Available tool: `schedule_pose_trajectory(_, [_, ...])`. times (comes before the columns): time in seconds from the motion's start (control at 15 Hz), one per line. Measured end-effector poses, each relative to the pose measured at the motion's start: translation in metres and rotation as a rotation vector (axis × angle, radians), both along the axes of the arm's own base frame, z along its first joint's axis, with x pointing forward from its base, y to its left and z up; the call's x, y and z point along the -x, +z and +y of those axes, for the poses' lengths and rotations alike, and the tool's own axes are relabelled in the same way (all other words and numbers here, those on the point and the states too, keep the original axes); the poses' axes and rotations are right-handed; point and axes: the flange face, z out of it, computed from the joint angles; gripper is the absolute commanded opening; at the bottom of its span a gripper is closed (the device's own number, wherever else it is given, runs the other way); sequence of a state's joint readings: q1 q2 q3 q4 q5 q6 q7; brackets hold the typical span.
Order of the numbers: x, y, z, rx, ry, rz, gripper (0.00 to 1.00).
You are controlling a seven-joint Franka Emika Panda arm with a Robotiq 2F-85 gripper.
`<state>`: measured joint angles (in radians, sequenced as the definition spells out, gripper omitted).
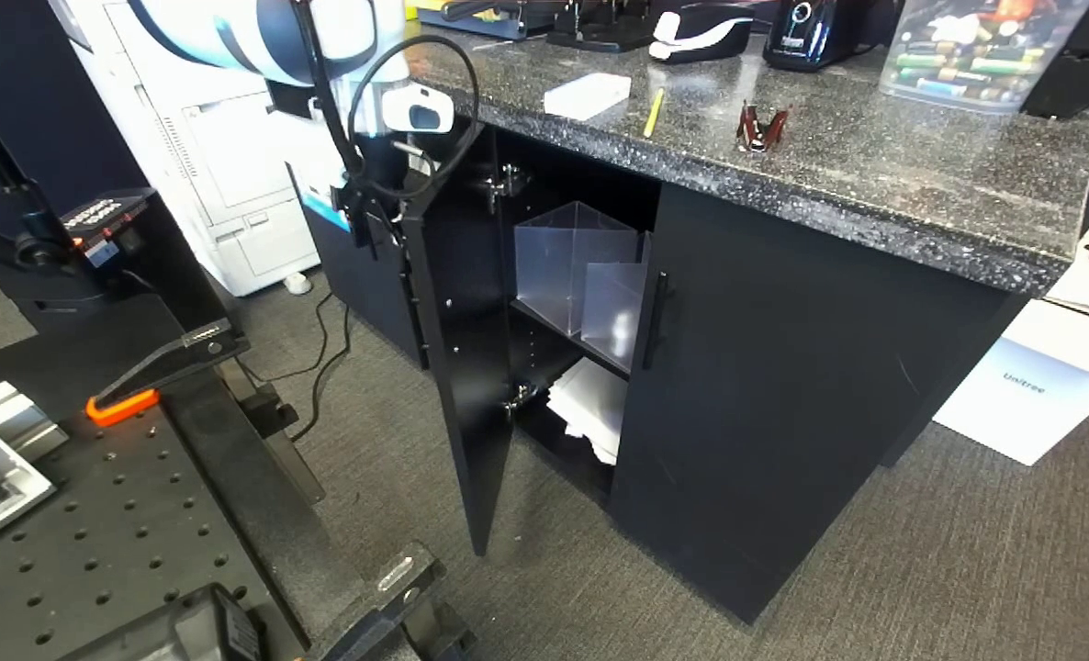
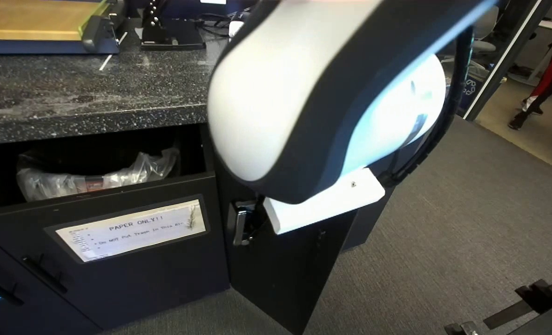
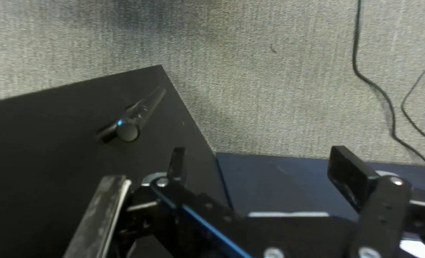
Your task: Close the left cabinet door
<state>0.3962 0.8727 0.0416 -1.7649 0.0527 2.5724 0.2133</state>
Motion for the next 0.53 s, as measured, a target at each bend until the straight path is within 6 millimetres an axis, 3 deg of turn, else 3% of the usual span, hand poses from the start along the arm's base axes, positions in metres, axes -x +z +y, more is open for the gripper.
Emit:
schedule_pose_trajectory(0.2, [-0.011,-0.005,-0.040,0.117,-0.019,-0.048,1.00])
schedule_pose_trajectory(0.53, [-0.048,-0.006,-0.110,0.248,-0.053,-0.216,1.00])
